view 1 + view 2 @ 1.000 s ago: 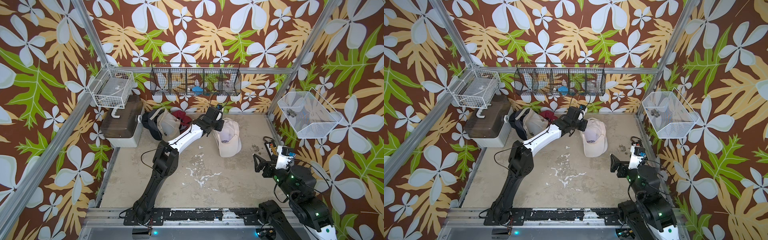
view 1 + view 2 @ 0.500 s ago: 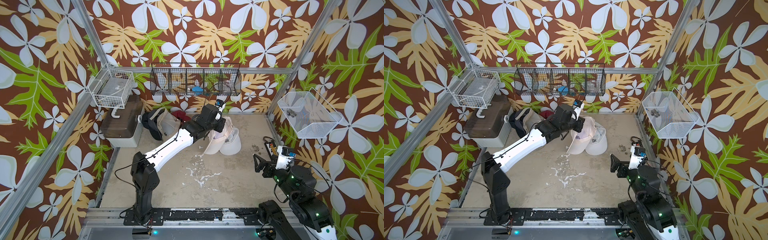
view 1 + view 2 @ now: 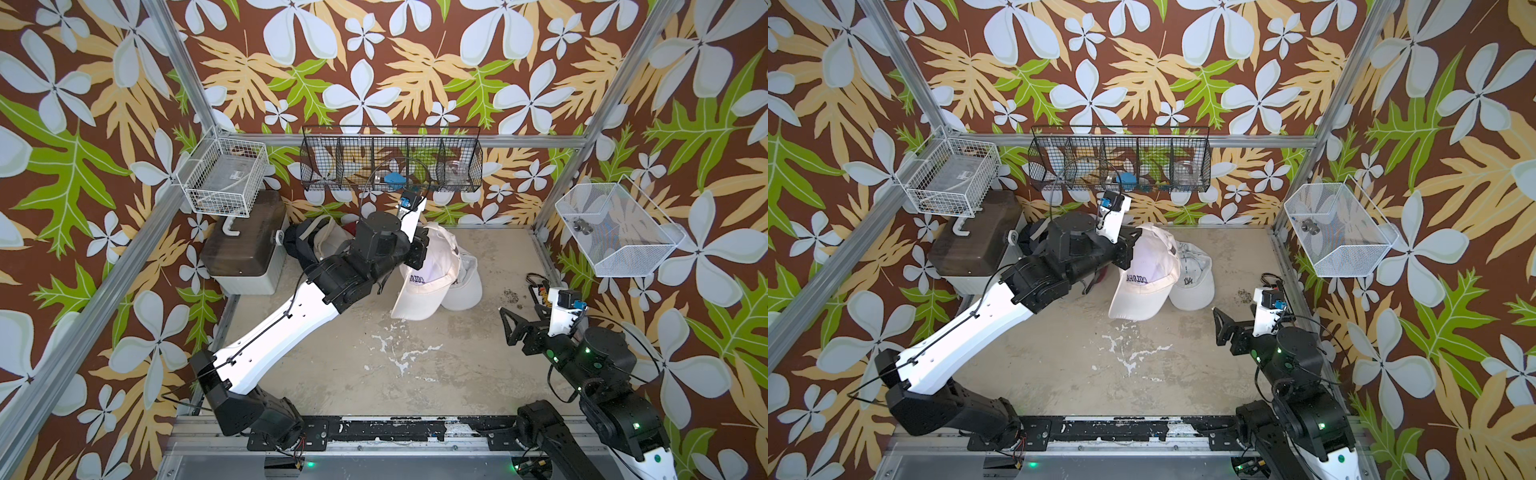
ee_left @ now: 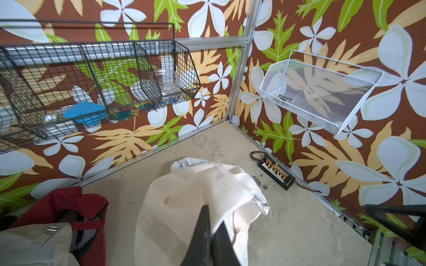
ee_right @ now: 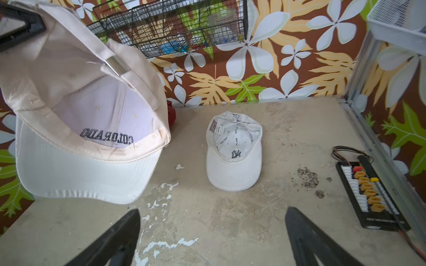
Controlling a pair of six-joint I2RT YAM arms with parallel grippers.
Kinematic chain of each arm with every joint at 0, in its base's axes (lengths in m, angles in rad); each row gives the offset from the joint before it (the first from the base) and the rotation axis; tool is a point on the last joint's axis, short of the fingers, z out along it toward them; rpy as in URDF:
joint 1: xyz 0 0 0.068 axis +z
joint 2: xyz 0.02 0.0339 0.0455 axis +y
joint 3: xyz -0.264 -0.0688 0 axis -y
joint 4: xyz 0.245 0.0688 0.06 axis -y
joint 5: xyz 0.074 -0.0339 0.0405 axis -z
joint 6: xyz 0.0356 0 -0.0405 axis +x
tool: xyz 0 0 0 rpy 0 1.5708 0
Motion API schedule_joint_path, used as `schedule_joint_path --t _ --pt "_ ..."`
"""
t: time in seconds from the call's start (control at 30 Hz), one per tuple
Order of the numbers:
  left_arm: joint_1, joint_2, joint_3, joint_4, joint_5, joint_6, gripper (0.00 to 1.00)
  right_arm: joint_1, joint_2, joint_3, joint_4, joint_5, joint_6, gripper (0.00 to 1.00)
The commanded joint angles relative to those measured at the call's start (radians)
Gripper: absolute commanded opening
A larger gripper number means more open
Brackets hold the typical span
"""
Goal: Open the adjustable buckle of the baseball cap
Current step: Pick up the baseball cap.
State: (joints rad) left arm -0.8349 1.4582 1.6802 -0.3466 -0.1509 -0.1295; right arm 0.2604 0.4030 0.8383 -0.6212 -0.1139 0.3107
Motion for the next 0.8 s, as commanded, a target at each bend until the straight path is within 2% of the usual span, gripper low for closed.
schedule_joint_path --t 0.0,0.13,0.3,0.43,0.57,0.77 --pt "-0.001 -0.045 -0.010 -0.013 -0.020 0.010 0.00 0.000 0.006 -0.019 0.091 -0.166 0.053 1.00" --pt "-0.003 -0.100 -0.026 -0.028 -0.024 0.004 0.00 0.000 -0.015 -0.078 0.206 -0.301 0.086 1.00" --pt "-0.004 -0.156 -0.038 -0.043 -0.024 -0.005 0.00 0.000 -0.092 -0.176 0.343 -0.330 0.140 1.00" --pt "-0.015 -0.183 -0.042 -0.051 -0.021 -0.018 0.00 0.000 -0.051 -0.213 0.393 -0.397 0.138 1.00" --pt "-0.037 -0.197 -0.040 -0.059 -0.008 -0.031 0.00 0.000 -0.038 -0.230 0.454 -0.389 0.127 1.00" --pt "-0.093 -0.205 -0.040 -0.068 -0.054 -0.041 0.00 0.000 0.043 -0.199 0.526 -0.427 0.082 1.00"
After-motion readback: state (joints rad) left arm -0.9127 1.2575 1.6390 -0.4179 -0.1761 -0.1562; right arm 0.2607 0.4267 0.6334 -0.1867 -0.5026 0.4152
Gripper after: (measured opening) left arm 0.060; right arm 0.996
